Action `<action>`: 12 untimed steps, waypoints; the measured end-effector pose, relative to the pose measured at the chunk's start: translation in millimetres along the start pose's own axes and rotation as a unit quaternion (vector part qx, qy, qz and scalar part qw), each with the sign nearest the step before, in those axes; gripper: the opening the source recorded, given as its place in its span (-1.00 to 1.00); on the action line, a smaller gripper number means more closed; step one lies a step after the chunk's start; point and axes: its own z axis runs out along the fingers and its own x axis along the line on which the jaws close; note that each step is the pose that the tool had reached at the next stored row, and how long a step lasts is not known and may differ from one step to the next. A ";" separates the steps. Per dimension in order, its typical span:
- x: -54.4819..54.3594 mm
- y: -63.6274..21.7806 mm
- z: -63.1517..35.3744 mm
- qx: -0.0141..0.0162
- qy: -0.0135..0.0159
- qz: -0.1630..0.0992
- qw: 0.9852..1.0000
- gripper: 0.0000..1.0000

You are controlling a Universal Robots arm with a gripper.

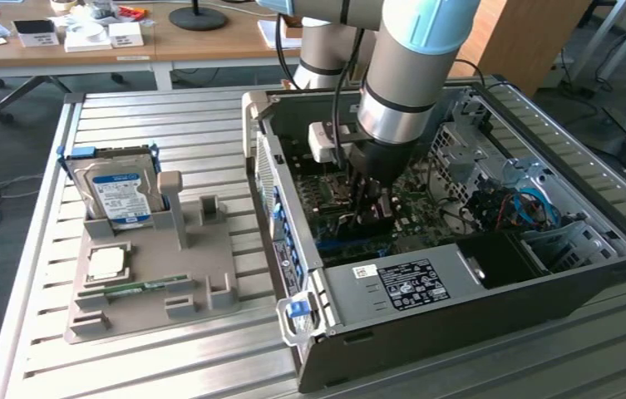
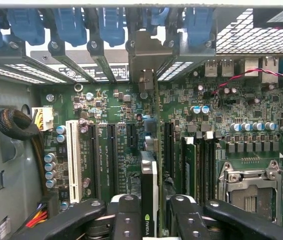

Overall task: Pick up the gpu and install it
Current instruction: 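Insert the gpu into the slot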

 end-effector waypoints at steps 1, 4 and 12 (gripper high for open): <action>0.0 0.0 0.0 0.000 0.000 0.000 1.000 -0.47; 0.0 0.0 0.1 0.000 0.000 0.000 1.000 -0.47; 0.2 0.0 2.1 0.000 0.000 0.000 1.000 -0.47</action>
